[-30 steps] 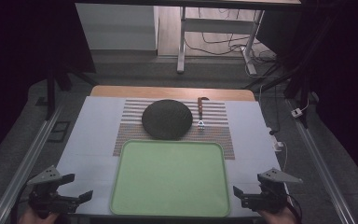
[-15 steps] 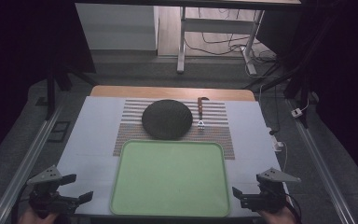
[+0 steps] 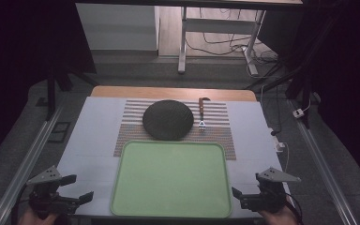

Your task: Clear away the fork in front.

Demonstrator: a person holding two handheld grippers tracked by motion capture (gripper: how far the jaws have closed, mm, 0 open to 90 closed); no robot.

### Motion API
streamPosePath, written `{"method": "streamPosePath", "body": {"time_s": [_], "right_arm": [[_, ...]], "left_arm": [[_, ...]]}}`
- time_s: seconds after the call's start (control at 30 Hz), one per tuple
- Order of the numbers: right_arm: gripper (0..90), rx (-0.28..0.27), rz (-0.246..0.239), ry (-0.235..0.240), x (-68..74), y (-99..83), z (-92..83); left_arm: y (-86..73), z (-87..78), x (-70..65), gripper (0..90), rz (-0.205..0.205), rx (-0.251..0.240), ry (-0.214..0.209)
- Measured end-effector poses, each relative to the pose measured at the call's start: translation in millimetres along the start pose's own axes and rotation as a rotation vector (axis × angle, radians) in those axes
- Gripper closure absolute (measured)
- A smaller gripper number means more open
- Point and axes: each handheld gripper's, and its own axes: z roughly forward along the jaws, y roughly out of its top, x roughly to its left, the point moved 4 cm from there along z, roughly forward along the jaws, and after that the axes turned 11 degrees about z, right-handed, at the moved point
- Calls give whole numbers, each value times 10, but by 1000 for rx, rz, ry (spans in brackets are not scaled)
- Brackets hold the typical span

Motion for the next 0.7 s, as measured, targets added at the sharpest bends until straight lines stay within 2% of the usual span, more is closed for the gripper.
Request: {"method": "streamPosePath", "body": {"time_s": [0.17, 0.47, 0.6, 0.7], "right_arm": [[0, -9, -23, 11, 3, 38, 9], [0, -20, -1, 60, -8, 100, 53], [0, -22, -49, 49, 4, 160, 121], [0, -17, -63, 41, 12, 182, 150]], "left_arm": [[0, 1, 1, 8, -1, 1, 1], [1, 1, 4, 8, -4, 2, 3], [1, 2, 5, 7, -6, 2, 3], [1, 1, 6, 7, -7, 2, 4]]}}
